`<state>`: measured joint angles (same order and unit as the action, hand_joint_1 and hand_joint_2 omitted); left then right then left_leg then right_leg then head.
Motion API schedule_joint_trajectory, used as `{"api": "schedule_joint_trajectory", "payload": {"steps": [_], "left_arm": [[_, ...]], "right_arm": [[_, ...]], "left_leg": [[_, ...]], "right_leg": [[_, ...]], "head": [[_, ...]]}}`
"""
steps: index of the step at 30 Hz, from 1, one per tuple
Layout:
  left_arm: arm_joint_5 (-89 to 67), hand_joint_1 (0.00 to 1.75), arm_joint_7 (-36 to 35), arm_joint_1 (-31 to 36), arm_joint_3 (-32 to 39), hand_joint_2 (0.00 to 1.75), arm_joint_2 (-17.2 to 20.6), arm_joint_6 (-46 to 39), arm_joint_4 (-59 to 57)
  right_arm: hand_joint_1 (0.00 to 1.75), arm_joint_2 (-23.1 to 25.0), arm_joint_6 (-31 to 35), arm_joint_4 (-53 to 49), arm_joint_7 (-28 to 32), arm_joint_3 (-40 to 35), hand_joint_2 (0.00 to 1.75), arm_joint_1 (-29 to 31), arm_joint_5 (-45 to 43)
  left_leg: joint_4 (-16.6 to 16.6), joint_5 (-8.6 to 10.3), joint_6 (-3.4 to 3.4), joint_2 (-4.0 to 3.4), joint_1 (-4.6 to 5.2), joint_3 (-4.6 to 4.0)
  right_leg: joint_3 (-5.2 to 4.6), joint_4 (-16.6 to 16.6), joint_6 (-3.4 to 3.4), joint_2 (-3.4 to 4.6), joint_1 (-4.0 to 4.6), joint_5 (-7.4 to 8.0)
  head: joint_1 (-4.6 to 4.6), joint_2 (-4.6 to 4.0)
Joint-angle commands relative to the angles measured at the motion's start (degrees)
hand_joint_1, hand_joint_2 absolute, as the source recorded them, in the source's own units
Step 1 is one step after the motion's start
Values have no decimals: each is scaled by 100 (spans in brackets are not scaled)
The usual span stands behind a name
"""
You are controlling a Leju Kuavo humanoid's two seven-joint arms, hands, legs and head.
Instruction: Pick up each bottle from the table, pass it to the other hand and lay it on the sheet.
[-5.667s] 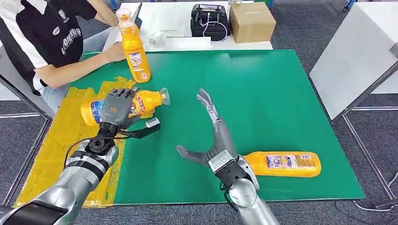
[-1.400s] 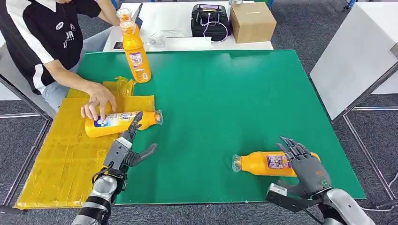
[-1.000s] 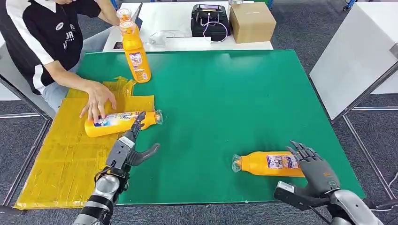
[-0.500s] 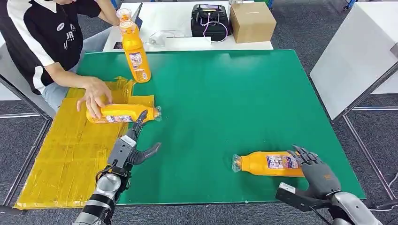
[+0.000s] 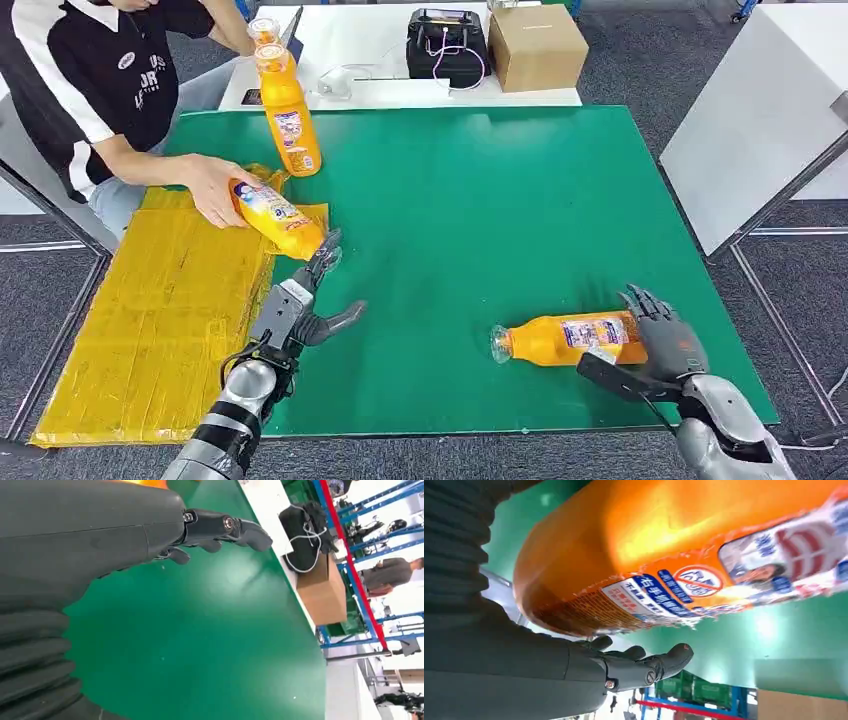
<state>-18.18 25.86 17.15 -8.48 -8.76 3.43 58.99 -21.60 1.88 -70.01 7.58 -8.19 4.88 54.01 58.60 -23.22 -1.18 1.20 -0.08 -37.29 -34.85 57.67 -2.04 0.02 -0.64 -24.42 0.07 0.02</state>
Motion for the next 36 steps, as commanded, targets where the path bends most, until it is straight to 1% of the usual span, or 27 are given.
{"api": "schedule_joint_trajectory", "payload": {"steps": [1,2,3,4,5,6,7,8,9,10,13,14,16,19,22,23,25,26,27,28,29,30,31,33,34,36], "left_arm": [[49,0,-50,280,-209,175,15,27,-624],[48,0,-50,282,-214,175,8,25,-638],[42,0,-49,273,-223,175,-3,18,-642],[50,0,-49,282,-231,175,-13,24,-675],[63,0,-43,289,-237,175,-19,28,-700],[79,0,-36,291,-238,175,-21,29,-716],[101,0,-30,291,-235,175,-23,31,-730],[108,0,-28,295,-235,175,-24,31,-742],[131,0,-20,318,-236,175,-27,34,-795],[142,0,-15,332,-241,175,-31,33,-828],[167,0,2,380,-261,175,-50,37,-923],[178,0,7,398,-267,175,-56,34,-956],[198,0,16,422,-271,175,-67,26,-993],[227,0,43,438,-282,175,-78,43,-1019],[232,0,40,442,-302,175,-92,79,-1039],[227,0,37,443,-321,175,-107,79,-1056],[197,0,22,416,-369,175,-116,79,-1031],[159,0,-20,373,-413,175,-107,89,-961],[148,0,-43,351,-433,175,-106,101,-918],[130,0,-123,313,-476,175,-97,156,-841],[127,0,-143,287,-489,175,-98,160,-792],[126,0,-152,278,-495,175,-98,162,-773],[126,0,-152,278,-495,175,-98,162,-773],[126,0,-157,280,-495,175,-95,163,-770],[126,0,-158,281,-495,175,-94,163,-769],[126,0,-160,282,-494,175,-92,163,-769]], "right_arm": [[0,388,-37,1162,-87,-227,175,615,115],[0,396,-31,1201,-100,-221,175,630,113],[10,397,-30,1213,-93,-224,175,617,112],[54,383,-41,1298,-88,-238,175,649,115],[134,369,-65,1370,-76,-244,175,667,98],[141,357,-84,1408,-64,-267,175,671,92],[152,345,-103,1430,-59,-294,175,667,92],[166,334,-118,1443,-45,-320,175,664,98],[169,264,-193,1483,-14,-425,175,652,96],[175,213,-241,1516,-2,-490,175,649,90],[175,62,-340,1604,13,-661,175,639,86],[175,0,-377,1622,24,-720,175,632,82],[175,-105,-420,1624,28,-817,175,616,72],[175,-288,-527,1570,37,-944,175,587,54],[175,-309,-554,1548,49,-981,175,611,66],[175,-244,-527,1537,35,-993,175,656,66],[175,36,-134,1496,-38,-943,175,737,134],[175,379,266,1385,-53,-819,175,771,109],[175,558,392,1297,-122,-827,175,800,156],[175,937,860,1051,-178,-649,175,765,147],[175,1075,860,947,-291,-689,175,767,254],[175,1122,831,879,-380,-717,175,768,303],[175,1122,831,879,-380,-717,175,768,303],[175,1078,841,858,-368,-697,175,738,300],[175,1046,843,855,-367,-682,175,718,300],[175,1021,836,859,-363,-666,175,700,292]], "left_leg": [[-9,-14,8,-22,-11,47],[-9,-8,6,-17,-7,34],[-5,-4,4,-9,-6,18],[-5,-5,4,-12,-8,22],[-6,-3,3,-7,-4,19],[-8,-6,5,-10,-7,34],[-6,-6,5,-11,-9,32],[-6,-4,3,-8,-6,23],[-8,-8,5,-14,-10,38],[-8,-6,3,-9,-7,32],[-11,-8,4,3,-11,49],[-8,-5,3,7,-9,43],[-13,-11,6,4,-14,69],[-5,-3,2,16,-6,49],[-7,-6,4,10,-12,64],[-6,-4,2,10,-7,58],[-6,-6,3,4,-10,65],[-9,-8,5,1,-13,76],[-9,-7,4,-5,-10,76],[-7,-8,4,-18,-11,73],[-12,-9,8,-28,-16,83],[-8,-8,6,-27,-11,71],[-19,-13,13,-50,-19,95],[-6,-12,9,-32,-7,68],[-8,-15,14,-45,-11,76],[-7,-7,8,-10,-3,66]], "right_leg": [[50,-22,8,12,13,-5],[36,-18,5,9,9,-1],[20,-12,3,4,8,1],[24,-14,4,5,9,0],[21,-12,3,1,6,0],[37,-18,4,1,9,-1],[35,-16,4,3,10,-1],[26,-13,3,3,7,0],[43,-20,5,5,11,-2],[38,-17,4,1,8,-2],[62,-25,7,-13,12,-7],[53,-20,5,-13,9,-6],[84,-32,7,-15,15,-10],[56,-14,3,-20,6,-6],[75,-23,5,-18,13,-5],[65,-17,4,-16,8,-4],[73,-20,5,-10,11,-3],[86,-27,6,-11,15,-3],[81,-22,6,-2,12,-1],[74,-19,6,12,12,2],[86,-27,9,19,17,4],[72,-17,7,22,13,4],[95,-34,15,37,22,7],[62,-9,8,24,9,1],[68,-13,13,33,14,1],[60,-8,6,5,5,-4]], "head": [[-2,0],[0,0],[0,0],[0,0],[0,0],[0,0],[0,0],[0,0],[0,0],[0,0],[0,0],[4,0],[2,0],[2,0],[0,0],[2,0],[2,0],[0,0],[0,0],[0,0],[4,0],[2,0],[4,0],[2,0],[0,0],[-2,0]]}}
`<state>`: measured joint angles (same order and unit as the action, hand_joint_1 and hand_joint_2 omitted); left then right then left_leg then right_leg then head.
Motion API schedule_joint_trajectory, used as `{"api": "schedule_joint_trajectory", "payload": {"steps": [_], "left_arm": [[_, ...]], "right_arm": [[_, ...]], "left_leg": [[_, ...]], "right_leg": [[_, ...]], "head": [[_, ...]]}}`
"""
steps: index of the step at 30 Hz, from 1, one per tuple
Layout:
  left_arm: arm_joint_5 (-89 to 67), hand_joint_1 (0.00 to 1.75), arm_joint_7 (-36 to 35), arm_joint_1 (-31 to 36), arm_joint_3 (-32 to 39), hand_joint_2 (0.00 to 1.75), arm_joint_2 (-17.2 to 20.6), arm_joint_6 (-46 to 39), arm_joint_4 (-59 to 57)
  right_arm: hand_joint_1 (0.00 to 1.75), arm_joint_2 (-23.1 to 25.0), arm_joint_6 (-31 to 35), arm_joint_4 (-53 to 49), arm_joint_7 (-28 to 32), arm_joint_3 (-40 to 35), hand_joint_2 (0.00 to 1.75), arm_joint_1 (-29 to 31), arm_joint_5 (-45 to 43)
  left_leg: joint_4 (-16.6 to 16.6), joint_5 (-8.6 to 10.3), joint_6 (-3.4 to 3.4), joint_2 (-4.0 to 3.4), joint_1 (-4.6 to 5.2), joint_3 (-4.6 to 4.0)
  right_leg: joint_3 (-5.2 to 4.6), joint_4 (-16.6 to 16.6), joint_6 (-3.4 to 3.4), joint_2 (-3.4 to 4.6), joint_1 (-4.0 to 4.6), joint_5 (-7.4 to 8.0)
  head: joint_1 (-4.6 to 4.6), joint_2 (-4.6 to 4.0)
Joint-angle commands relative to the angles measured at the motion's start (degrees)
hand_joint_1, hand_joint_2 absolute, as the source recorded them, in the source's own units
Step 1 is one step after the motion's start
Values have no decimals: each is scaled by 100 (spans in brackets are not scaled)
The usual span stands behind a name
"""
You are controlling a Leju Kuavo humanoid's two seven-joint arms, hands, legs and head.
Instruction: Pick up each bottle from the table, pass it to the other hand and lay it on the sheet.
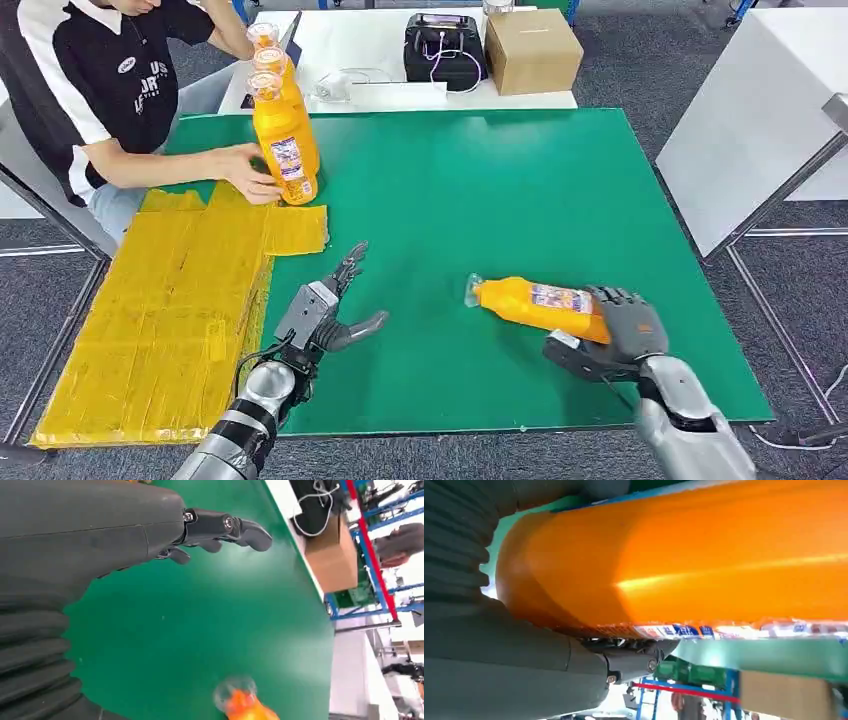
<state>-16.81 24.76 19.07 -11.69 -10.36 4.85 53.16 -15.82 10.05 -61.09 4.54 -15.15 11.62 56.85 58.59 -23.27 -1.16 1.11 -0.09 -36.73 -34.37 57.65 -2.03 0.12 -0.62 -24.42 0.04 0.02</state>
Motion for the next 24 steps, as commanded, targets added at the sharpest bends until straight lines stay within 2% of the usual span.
{"api": "schedule_joint_trajectory", "payload": {"steps": [1,4,7,10,11,14,24], "left_arm": [[-16,0,-67,89,-182,175,70,28,-186],[-53,0,-110,94,-263,175,59,69,-167],[-154,0,-206,210,-581,175,21,355,-142],[-296,0,-319,393,-951,175,-44,325,-99],[-264,0,-395,500,-1065,175,-83,312,-173],[-193,0,-437,629,-1218,175,-123,282,-292],[5,0,-453,744,-1342,175,-115,197,-568]], "right_arm": [[175,494,83,-87,31,111,175,1,-43],[175,770,226,-296,122,163,175,-45,-42],[175,1497,838,-718,365,239,175,-99,-360],[175,1950,1050,-757,536,239,175,-21,-785],[175,2072,1137,-649,644,242,175,61,-969],[175,2292,1135,-411,920,297,175,211,-1458],[175,2595,1154,111,1247,280,175,390,-1977]], "left_leg": [[-3,2,4,5,-3,4],[-4,-7,5,-9,-5,10],[-2,-9,7,-20,-9,3],[3,-12,12,-22,-14,3],[1,3,5,-2,-4,-30],[5,-4,9,-8,-12,-15],[-4,-3,6,-10,-7,-7]], "right_leg": [[10,-5,4,-13,4,-4],[20,-8,6,-1,7,-7],[12,-5,9,7,10,-6],[10,-2,14,5,16,-10],[-25,5,6,-7,4,-2],[-7,1,10,-6,14,-5],[1,-6,6,-3,7,-5]], "head": [[2,0],[2,0],[2,0],[4,0],[2,0],[2,0],[4,0]]}}
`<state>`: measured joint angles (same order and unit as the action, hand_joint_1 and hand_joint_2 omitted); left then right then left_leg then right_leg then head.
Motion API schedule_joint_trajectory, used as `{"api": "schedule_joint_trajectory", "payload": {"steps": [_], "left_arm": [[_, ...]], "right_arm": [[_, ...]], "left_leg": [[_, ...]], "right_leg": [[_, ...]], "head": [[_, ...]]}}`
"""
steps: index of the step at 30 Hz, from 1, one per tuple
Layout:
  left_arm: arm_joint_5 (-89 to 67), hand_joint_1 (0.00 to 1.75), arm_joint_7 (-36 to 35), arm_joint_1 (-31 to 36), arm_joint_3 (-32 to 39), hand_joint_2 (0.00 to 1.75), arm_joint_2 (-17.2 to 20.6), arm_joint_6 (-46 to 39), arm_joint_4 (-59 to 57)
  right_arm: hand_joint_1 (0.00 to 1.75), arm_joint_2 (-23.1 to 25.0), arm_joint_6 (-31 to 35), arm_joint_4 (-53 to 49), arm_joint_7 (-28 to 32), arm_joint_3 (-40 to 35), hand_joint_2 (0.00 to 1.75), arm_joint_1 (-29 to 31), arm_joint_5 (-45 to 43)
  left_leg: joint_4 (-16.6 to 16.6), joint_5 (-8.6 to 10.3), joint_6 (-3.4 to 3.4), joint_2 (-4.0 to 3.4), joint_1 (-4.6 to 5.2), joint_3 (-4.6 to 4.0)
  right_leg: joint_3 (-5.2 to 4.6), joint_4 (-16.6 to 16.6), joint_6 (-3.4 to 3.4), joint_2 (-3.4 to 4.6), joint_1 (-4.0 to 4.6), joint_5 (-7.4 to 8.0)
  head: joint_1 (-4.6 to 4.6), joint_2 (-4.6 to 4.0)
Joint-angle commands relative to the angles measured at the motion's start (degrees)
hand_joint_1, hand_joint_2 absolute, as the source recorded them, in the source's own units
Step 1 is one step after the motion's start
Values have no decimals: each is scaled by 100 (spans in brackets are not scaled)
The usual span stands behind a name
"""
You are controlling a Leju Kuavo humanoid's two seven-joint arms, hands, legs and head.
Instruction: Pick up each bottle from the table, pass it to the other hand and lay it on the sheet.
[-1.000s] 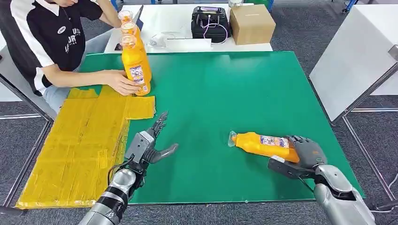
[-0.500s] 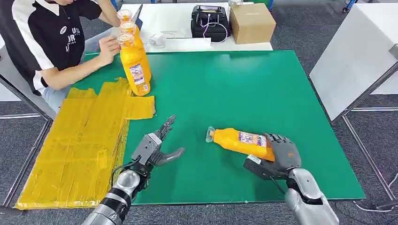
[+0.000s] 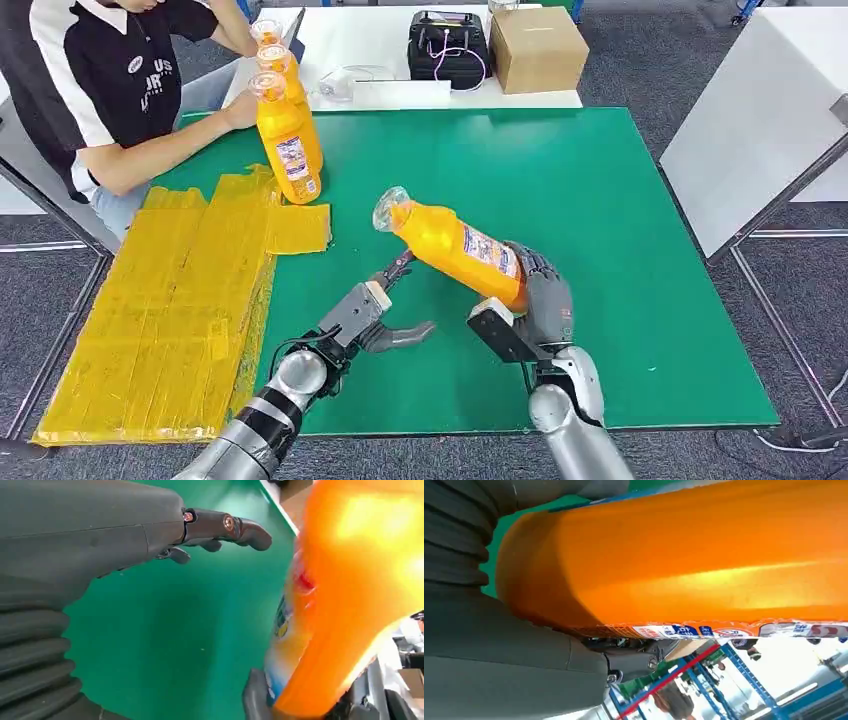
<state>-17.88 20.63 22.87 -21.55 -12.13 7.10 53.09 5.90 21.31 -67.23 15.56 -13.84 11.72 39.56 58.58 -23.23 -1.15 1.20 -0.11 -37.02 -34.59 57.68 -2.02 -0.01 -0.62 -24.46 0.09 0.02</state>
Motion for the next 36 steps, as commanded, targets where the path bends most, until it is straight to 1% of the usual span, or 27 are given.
{"api": "schedule_joint_trajectory", "payload": {"steps": [1,2,3,4,5,8,9,11,12,13,14,15,17,18,19,22,23,24,26,27,29,30,32,33,34,35,36], "left_arm": [[150,0,-41,387,-360,175,59,18,-581],[167,0,-40,417,-382,175,49,60,-597],[172,0,-40,448,-399,175,33,80,-604],[205,0,-37,523,-439,175,15,104,-675],[230,0,-35,565,-444,175,-2,114,-694],[280,0,-47,631,-442,175,-21,115,-726],[355,0,-64,653,-414,175,-29,130,-743],[495,0,-98,687,-372,175,-18,153,-768],[648,0,-137,693,-289,175,-22,202,-789],[764,0,-158,696,-225,175,-25,246,-804],[848,0,-171,695,-169,175,-35,275,-812],[870,0,-173,701,-171,175,-11,286,-806],[961,0,-185,697,-120,175,-24,312,-812],[1152,0,-214,694,-1,175,-53,369,-825],[1275,0,-235,698,69,175,-59,407,-823],[1737,0,-312,745,330,175,-45,485,-760],[1776,0,-317,758,353,175,-29,491,-739],[1843,0,-330,766,374,175,-14,524,-706],[1843,0,-330,780,377,175,-8,522,-694],[1843,0,-330,780,377,175,-8,522,-694],[1883,0,-326,742,373,175,-12,504,-630],[1914,0,-327,727,363,175,-10,484,-604],[2026,0,-342,713,317,175,-3,420,-576],[2079,0,-347,706,304,175,0,398,-571],[2101,0,-348,701,305,175,0,392,-570],[2158,0,-333,681,320,175,1,353,-552],[2187,0,-320,675,333,175,5,328,-539]], "right_arm": [[175,471,-23,814,144,144,175,423,-309],[175,534,-210,885,280,118,175,457,-497],[175,577,-356,945,359,82,175,472,-605],[175,659,-637,1161,526,9,175,556,-845],[175,731,-869,1259,611,-57,175,566,-994],[175,859,-975,1490,698,-224,175,575,-1061],[175,891,-1159,1629,759,-353,175,590,-1127],[175,982,-1243,1909,795,-635,175,584,-1109],[175,1030,-1313,2090,807,-821,175,590,-1078],[175,1060,-1326,2217,810,-946,175,594,-1047],[175,1077,-1343,2276,811,-1002,175,593,-1034],[175,1104,-1264,2357,831,-1052,175,591,-1017],[175,1093,-1315,2415,832,-1092,175,624,-1032],[175,1083,-1365,2470,828,-1177,175,640,-1012],[175,1078,-1383,2501,819,-1235,175,644,-991],[175,1099,-1338,2649,799,-1341,175,657,-992],[175,1098,-1343,2667,800,-1347,175,658,-1000],[175,1092,-1351,2698,798,-1357,175,666,-1011],[175,1080,-1354,2715,798,-1358,175,646,-1011],[175,1080,-1354,2715,798,-1358,175,646,-1011],[175,1086,-1357,2770,797,-1367,175,666,-1023],[175,1086,-1359,2809,794,-1379,175,672,-1029],[175,1085,-1336,2912,809,-1405,175,675,-1060],[175,1086,-1324,2952,825,-1411,175,676,-1070],[175,1086,-1325,2971,828,-1414,175,675,-1074],[175,1086,-1313,3015,846,-1426,175,676,-1087],[175,1088,-1307,3035,857,-1427,175,678,-1097]], "left_leg": [[-3,-6,5,-14,-5,18],[-4,-9,7,-17,-8,28],[-3,-5,5,-13,-3,15],[-3,-9,7,-18,-7,25],[-1,-6,6,-17,-5,15],[-1,-10,8,-24,-11,24],[-1,-6,6,-20,-8,16],[-4,-5,6,-14,-7,18],[-5,-10,8,-23,-13,30],[-3,-8,7,-23,-10,23],[-5,-12,9,-31,-13,34],[-4,-9,7,-24,-10,25],[-4,-5,6,-16,-8,13],[-8,-17,10,-31,-18,47],[-4,-5,6,-11,-7,18],[-1,-6,4,-13,-9,13],[-1,-4,5,-15,-10,6],[0,-9,7,-18,-17,17],[-2,-2,7,-4,-11,5],[-4,-5,8,1,-14,17],[-2,-3,7,-1,-10,7],[-3,-8,8,-3,-14,18],[-2,-3,6,-3,-9,4],[-5,-16,11,-9,-20,39],[-2,-6,8,-1,-12,14],[-4,-13,10,-2,-18,32],[-2,-1,5,-1,-9,2]], "right_leg": [[19,-8,5,7,6,-2],[31,-12,7,8,9,-3],[15,-7,5,7,5,-1],[28,-11,7,9,9,-3],[16,-6,6,10,7,-1],[25,-10,8,14,13,-1],[16,-8,6,12,11,1],[19,-10,6,6,9,-1],[31,-15,8,13,16,-2],[22,-11,7,15,13,-1],[34,-15,8,19,17,-2],[24,-11,6,15,15,-2],[12,-7,4,9,13,-1],[50,-22,9,16,25,-6],[16,-6,4,3,10,-4],[15,-7,4,7,11,-4],[7,-6,5,9,11,-2],[21,-12,7,8,18,-3],[6,-6,7,-4,10,-4],[23,-11,9,-11,13,-8],[9,-7,7,-4,9,-5],[23,-12,8,-5,14,-8],[6,-6,5,-4,8,-5],[48,-20,11,-6,21,-14],[17,-10,7,-8,12,-8],[39,-17,9,-11,18,-13],[2,-6,4,-6,8,-4]], "head": [[0,0],[0,0],[0,0],[0,0],[0,0],[0,0],[0,0],[0,0],[-2,0],[0,0],[0,0],[0,0],[2,0],[0,0],[-4,0],[0,0],[0,0],[2,0],[0,0],[0,0],[0,0],[0,0],[0,0],[-2,0],[0,0],[0,0],[-2,0]]}}
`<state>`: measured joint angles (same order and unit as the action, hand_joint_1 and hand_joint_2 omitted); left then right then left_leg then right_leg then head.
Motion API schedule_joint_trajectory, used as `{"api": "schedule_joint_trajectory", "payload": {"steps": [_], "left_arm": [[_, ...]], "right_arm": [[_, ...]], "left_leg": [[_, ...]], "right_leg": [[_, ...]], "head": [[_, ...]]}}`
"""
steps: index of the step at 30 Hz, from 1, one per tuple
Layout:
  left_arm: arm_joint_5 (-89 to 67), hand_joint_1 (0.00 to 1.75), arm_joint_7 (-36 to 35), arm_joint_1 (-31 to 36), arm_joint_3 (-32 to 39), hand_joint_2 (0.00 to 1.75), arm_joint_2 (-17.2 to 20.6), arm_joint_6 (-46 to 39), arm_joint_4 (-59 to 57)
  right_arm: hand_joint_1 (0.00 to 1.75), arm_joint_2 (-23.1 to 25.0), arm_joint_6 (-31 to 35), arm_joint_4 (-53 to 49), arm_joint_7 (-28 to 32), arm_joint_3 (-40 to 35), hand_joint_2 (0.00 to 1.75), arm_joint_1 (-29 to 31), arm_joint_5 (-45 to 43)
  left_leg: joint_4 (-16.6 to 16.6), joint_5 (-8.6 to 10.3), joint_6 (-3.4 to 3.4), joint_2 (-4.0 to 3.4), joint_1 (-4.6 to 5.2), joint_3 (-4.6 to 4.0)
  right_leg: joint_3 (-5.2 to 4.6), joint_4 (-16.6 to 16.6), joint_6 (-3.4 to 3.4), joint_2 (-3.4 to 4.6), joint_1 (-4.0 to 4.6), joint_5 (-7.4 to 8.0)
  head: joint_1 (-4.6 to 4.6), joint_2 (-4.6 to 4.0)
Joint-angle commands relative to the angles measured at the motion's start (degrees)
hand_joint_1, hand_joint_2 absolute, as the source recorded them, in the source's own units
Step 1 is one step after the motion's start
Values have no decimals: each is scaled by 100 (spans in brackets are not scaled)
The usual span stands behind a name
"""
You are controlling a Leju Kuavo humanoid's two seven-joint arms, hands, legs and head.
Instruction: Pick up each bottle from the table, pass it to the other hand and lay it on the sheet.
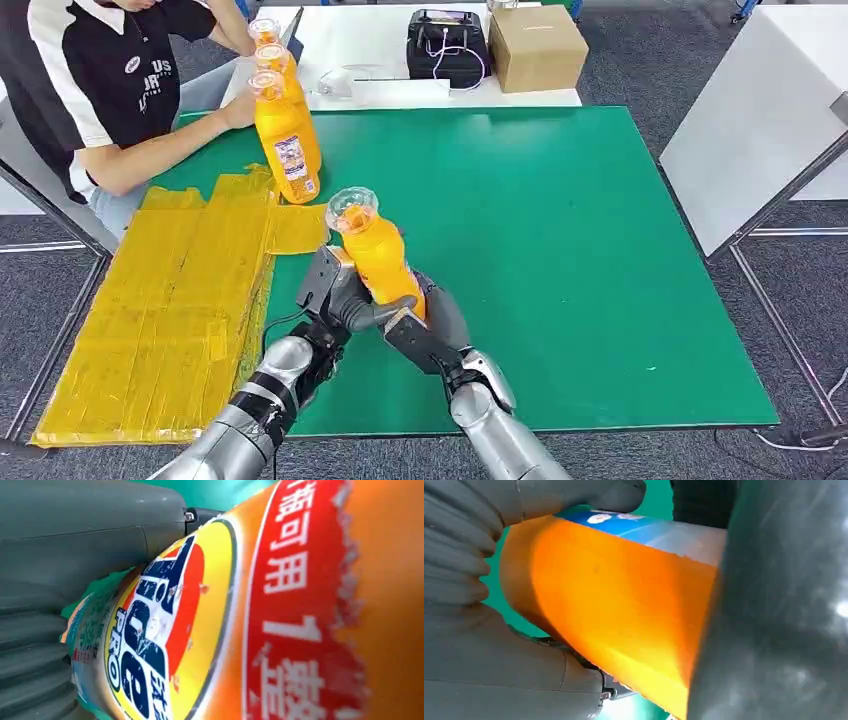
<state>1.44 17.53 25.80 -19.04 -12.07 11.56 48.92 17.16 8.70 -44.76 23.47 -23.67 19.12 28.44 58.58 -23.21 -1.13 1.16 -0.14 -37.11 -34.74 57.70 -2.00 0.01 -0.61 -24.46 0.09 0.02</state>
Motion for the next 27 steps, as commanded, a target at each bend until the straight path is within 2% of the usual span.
{"api": "schedule_joint_trajectory", "payload": {"steps": [1,6,9,12,14,15,18,19,21,22,27], "left_arm": [[296,0,8,377,115,175,2,-136,-98],[308,0,30,343,169,175,53,-268,77],[323,0,50,335,231,175,88,-326,150],[318,0,52,330,267,175,105,-370,197],[322,0,69,315,340,175,138,-448,283],[320,0,62,316,362,175,156,-458,305],[290,0,72,286,441,175,171,-533,350],[290,0,72,286,441,175,171,-533,350],[277,0,82,274,442,175,169,-543,348],[272,0,87,274,451,175,163,-555,343],[238,0,107,269,437,175,150,-569,298]], "right_arm": [[175,-36,-49,796,73,-433,175,-64,-4],[175,-64,-72,738,99,-392,175,-101,-74],[175,-80,-92,721,106,-388,175,-127,-93],[175,-84,-87,711,117,-391,175,-147,-97],[175,-89,-94,689,132,-391,175,-183,-108],[175,-94,-97,681,136,-392,175,-195,-111],[175,-106,-95,686,128,-382,175,-228,-116],[175,-106,-95,686,128,-382,175,-228,-116],[175,-117,-95,703,128,-374,175,-230,-118],[175,-115,-92,711,129,-367,175,-229,-118],[175,-121,-95,737,130,-350,175,-225,-117]], "left_leg": [[-2,-10,5,2,-10,26],[-1,-3,3,4,-7,7],[-1,-10,6,2,-13,27],[-1,-2,3,5,-7,6],[-2,-15,8,0,-18,37],[-2,-4,4,3,-8,9],[-3,-3,4,4,-7,9],[-7,-16,9,0,-19,47],[-2,-2,3,4,-8,6],[-3,-10,5,2,-14,25],[-3,-5,4,6,-8,12]], "right_leg": [[35,-12,5,-11,12,-9],[12,-7,4,-10,8,-4],[38,-14,7,-13,15,-9],[11,-7,4,-11,7,-4],[50,-20,9,-13,21,-12],[15,-8,5,-9,9,-4],[15,-9,4,-10,8,-4],[61,-24,10,-15,22,-14],[11,-9,4,-10,9,-3],[35,-16,7,-12,16,-9],[20,-11,4,-14,10,-7]], "head": [[0,0],[0,0],[2,0],[0,0],[0,0],[0,0],[0,0],[0,0],[2,0],[0,0],[0,0]]}}
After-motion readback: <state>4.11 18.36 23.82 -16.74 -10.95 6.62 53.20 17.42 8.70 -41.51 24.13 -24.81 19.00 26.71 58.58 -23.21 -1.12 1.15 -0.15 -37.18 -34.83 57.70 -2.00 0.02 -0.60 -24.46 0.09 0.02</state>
